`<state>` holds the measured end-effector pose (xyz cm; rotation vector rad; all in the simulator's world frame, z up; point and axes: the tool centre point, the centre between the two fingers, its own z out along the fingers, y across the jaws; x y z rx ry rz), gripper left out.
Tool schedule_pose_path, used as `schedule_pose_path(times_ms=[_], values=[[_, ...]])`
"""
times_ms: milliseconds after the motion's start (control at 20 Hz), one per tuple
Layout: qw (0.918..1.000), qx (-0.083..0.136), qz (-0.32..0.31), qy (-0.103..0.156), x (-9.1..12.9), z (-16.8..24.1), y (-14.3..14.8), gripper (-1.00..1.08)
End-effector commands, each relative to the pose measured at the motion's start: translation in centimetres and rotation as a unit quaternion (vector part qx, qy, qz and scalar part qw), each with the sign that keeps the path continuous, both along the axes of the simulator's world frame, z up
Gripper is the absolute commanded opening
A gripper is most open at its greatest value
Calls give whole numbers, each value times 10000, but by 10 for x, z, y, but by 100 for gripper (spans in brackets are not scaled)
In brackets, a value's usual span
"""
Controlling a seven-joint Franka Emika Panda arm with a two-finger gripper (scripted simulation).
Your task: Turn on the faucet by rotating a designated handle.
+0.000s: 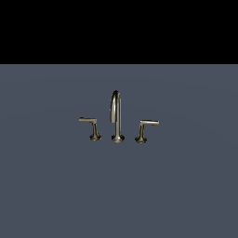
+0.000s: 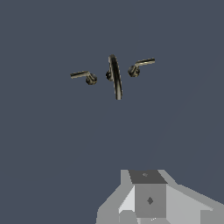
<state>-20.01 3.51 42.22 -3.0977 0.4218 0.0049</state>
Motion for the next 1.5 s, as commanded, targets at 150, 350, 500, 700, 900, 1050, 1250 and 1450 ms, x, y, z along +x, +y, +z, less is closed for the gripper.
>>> schedule_pose_path(times_ms=[150, 350, 500, 700, 900, 1050, 1250, 1450], values=[[9971, 1, -765, 5, 32, -37, 2, -100], [9913, 0, -1319, 10, 56, -64, 0, -100], [9849, -1, -1731, 13, 74, -84, -4, -100], [9738, -3, -2273, 17, 97, -111, -10, -100], [9598, -6, -2805, 21, 119, -137, -20, -100], [9474, -10, -3200, 24, 135, -157, -29, -100], [9280, -17, -3725, 28, 155, -184, -43, -100], [9049, -29, -4257, 30, 174, -212, -60, -100]])
